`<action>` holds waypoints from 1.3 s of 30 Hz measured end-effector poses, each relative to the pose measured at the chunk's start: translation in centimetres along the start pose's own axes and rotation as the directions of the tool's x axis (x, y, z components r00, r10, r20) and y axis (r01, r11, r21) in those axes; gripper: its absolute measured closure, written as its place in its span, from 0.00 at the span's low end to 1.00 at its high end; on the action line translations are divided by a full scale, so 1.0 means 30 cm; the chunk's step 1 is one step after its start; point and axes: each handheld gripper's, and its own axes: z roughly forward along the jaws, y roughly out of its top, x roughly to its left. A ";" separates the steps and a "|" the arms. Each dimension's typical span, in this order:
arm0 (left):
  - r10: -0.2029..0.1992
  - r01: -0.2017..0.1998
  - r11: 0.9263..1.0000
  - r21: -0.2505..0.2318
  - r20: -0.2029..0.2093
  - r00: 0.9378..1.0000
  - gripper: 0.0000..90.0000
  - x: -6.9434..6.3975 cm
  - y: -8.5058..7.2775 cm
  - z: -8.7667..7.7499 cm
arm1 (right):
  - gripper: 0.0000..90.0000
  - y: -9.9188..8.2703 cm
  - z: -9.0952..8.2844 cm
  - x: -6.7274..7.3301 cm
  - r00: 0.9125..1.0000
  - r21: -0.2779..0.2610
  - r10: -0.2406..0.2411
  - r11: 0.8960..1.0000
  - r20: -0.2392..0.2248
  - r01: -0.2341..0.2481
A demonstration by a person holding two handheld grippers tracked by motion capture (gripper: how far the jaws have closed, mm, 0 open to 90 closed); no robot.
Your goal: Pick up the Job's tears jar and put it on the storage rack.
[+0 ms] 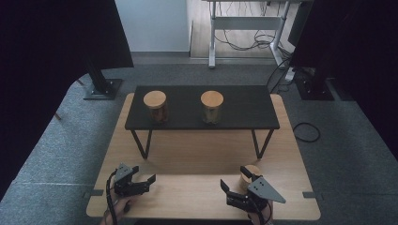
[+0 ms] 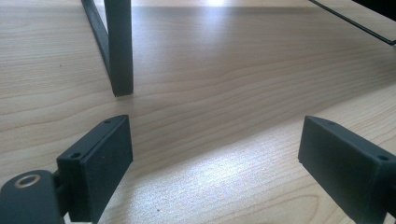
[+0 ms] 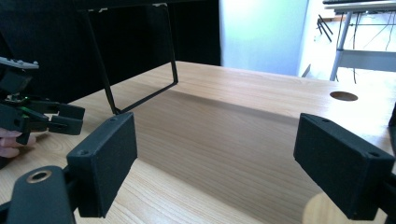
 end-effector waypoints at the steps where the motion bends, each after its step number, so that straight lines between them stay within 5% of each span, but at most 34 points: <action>1: 0.000 0.000 1.000 0.000 -0.001 1.000 0.10 0.000 0.000 0.000 | 0.15 -0.001 -0.006 -0.006 1.000 -0.004 0.003 1.000 -0.002 -0.003; 39: 0.002 -0.002 1.000 0.002 0.000 1.000 0.10 -0.002 0.000 0.001 | 0.13 -0.063 -0.153 -0.155 1.000 0.018 -0.012 1.000 0.004 0.012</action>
